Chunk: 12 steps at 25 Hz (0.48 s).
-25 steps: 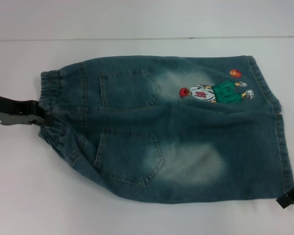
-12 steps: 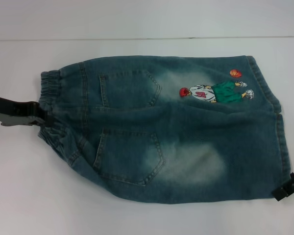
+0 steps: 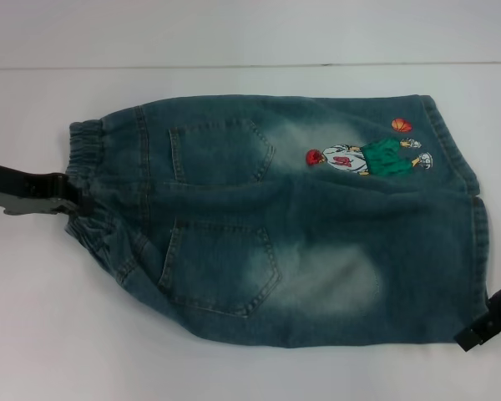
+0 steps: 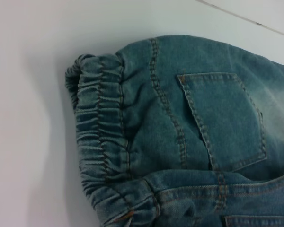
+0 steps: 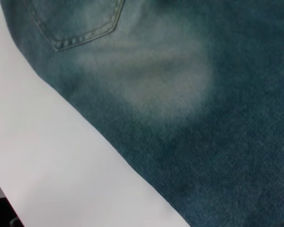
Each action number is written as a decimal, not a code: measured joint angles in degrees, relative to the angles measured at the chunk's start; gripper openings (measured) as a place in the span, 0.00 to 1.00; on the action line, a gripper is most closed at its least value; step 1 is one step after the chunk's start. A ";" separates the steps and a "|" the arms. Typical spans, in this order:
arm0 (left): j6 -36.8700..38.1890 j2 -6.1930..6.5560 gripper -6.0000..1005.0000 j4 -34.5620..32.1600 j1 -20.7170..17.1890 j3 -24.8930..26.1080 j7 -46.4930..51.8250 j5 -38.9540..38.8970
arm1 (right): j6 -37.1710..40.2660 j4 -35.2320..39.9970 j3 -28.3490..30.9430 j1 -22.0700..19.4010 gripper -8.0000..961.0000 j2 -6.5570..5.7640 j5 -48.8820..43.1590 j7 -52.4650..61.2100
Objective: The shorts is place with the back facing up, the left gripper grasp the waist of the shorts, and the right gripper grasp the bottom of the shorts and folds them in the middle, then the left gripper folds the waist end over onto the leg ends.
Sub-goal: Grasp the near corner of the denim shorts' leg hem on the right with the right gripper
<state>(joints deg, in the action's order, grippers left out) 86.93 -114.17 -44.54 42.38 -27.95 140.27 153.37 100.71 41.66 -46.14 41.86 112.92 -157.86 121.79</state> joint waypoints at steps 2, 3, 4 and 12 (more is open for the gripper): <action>0.00 0.00 0.06 0.00 0.01 0.00 0.00 -0.04 | -0.20 0.00 -0.12 0.00 0.86 0.02 -0.03 -0.31; -0.01 0.00 0.06 0.00 0.02 0.00 0.00 -0.05 | -0.26 0.00 -0.17 0.00 0.86 -0.01 -0.01 -0.48; -0.01 0.00 0.06 0.00 0.03 0.00 0.00 -0.06 | -0.26 0.00 -0.17 -0.01 0.86 -0.09 0.03 -0.72; -0.01 0.00 0.06 -0.05 0.04 0.00 0.00 -0.09 | -0.26 0.00 -0.27 0.01 0.44 -0.15 -0.03 -1.91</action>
<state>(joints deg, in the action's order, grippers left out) 86.92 -114.17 -44.59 42.42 -27.95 140.27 153.28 100.45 41.66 -46.41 41.87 112.77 -157.89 119.88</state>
